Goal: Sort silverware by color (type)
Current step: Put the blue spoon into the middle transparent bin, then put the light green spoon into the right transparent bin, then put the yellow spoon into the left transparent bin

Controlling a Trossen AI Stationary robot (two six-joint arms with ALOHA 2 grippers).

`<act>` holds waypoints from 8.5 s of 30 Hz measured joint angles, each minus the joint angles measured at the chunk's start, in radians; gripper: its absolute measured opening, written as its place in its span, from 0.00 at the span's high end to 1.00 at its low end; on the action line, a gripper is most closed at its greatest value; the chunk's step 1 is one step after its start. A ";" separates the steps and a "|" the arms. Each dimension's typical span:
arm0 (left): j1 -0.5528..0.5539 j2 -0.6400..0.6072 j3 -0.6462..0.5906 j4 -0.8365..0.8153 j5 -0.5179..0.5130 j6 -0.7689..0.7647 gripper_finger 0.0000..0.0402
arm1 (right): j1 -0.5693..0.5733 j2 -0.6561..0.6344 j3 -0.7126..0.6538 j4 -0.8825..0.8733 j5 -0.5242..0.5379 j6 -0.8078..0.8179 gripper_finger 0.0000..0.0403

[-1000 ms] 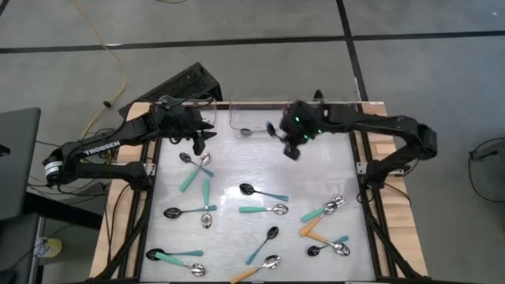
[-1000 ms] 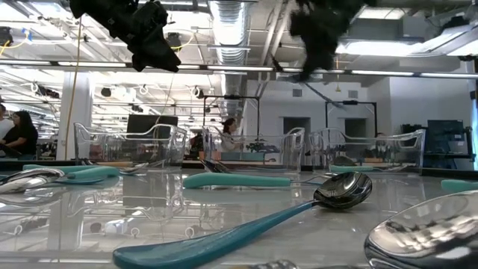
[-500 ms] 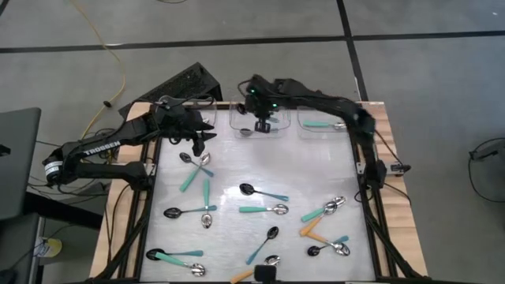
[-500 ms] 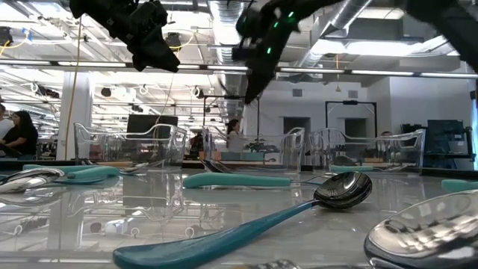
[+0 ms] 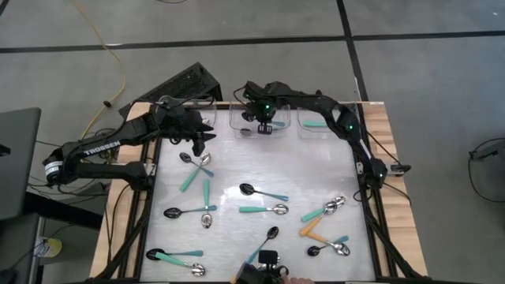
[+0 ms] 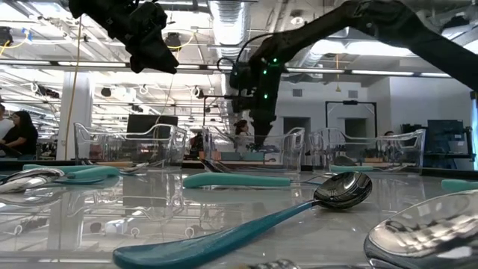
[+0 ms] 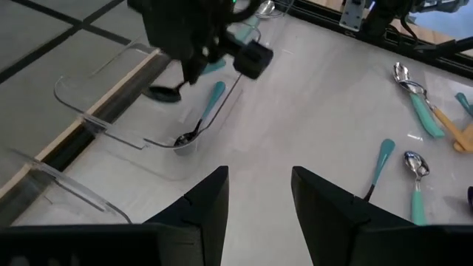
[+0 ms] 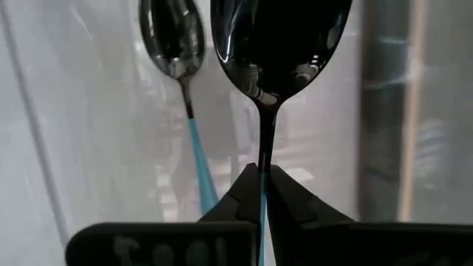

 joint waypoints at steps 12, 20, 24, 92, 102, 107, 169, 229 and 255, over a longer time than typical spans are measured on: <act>0.000 0.000 0.000 -0.003 0.000 -0.035 0.67 | 0.000 0.043 0.000 0.008 -0.021 0.007 0.92; 0.000 0.000 0.000 -0.004 0.000 -0.036 0.67 | -0.002 0.050 0.000 0.016 -0.022 0.018 0.86; 0.000 0.000 0.000 -0.028 0.000 -0.035 0.67 | 0.000 0.050 0.000 0.013 -0.022 0.022 0.82; -0.260 0.507 -0.063 -0.392 -0.114 -0.438 0.95 | 0.566 -1.212 -0.636 0.052 -0.149 0.599 0.77; -0.257 0.367 0.132 -0.207 -0.103 -0.345 0.94 | 0.485 -1.213 -0.739 0.211 -0.123 0.646 0.77; -0.257 0.340 0.133 0.202 -0.018 -0.305 0.94 | 0.423 -1.210 -0.911 0.514 -0.125 0.749 0.77; -0.103 0.487 0.251 0.516 0.130 -0.177 0.95 | 0.424 -1.256 -1.081 0.269 -0.143 1.090 0.82; -0.089 1.520 1.361 0.337 0.123 0.248 0.66 | 0.760 -1.251 -1.082 0.122 0.165 1.496 0.82; -0.091 0.935 1.481 -0.858 -0.011 0.215 0.51 | 0.782 -1.219 -1.081 0.197 -0.105 1.016 0.82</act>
